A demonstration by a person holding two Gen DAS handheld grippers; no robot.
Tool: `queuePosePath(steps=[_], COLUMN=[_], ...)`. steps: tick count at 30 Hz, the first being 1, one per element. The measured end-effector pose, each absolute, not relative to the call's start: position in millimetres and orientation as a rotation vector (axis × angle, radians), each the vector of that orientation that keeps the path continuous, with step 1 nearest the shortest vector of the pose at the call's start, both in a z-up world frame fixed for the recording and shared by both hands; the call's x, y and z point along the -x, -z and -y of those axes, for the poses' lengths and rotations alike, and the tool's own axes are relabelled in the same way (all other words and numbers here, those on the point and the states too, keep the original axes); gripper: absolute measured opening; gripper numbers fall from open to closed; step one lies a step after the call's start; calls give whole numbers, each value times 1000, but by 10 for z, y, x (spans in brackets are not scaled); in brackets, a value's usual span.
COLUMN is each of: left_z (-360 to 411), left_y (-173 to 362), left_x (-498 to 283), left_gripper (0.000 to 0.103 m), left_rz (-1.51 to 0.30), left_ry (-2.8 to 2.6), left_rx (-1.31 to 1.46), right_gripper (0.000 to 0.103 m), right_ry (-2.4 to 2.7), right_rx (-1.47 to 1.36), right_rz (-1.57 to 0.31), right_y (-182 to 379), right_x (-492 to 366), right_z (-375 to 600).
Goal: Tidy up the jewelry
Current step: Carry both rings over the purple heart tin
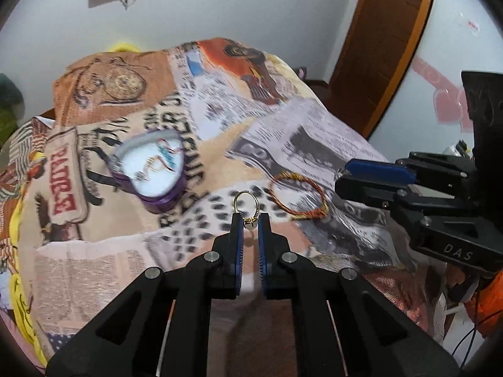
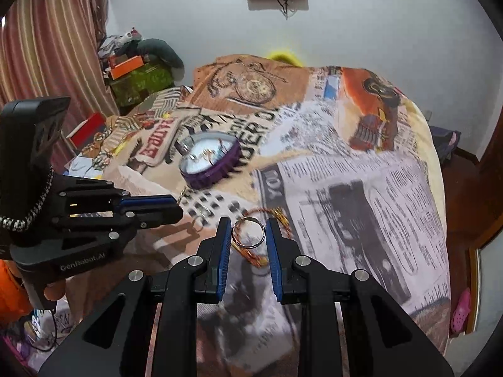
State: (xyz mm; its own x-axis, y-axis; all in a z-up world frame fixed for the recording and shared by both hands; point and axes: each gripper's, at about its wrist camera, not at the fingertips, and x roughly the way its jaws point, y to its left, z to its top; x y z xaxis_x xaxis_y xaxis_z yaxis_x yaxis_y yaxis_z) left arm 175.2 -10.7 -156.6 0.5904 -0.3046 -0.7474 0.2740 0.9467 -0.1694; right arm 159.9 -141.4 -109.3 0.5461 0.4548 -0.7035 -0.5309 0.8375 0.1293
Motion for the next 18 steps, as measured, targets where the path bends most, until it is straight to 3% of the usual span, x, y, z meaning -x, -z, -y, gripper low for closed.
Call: queuePosePath(steps=[18], left_z=[-570], left_y=[1277], left_x=[-1836], left_gripper=[7], left_rz=[-762], left_ry=[195], left_rx=[78], right_gripper=[20], right_ry=[-659], right_rx=[62], right_rz=[-728], right_y=[856], right_x=[-1916], right_z=[871])
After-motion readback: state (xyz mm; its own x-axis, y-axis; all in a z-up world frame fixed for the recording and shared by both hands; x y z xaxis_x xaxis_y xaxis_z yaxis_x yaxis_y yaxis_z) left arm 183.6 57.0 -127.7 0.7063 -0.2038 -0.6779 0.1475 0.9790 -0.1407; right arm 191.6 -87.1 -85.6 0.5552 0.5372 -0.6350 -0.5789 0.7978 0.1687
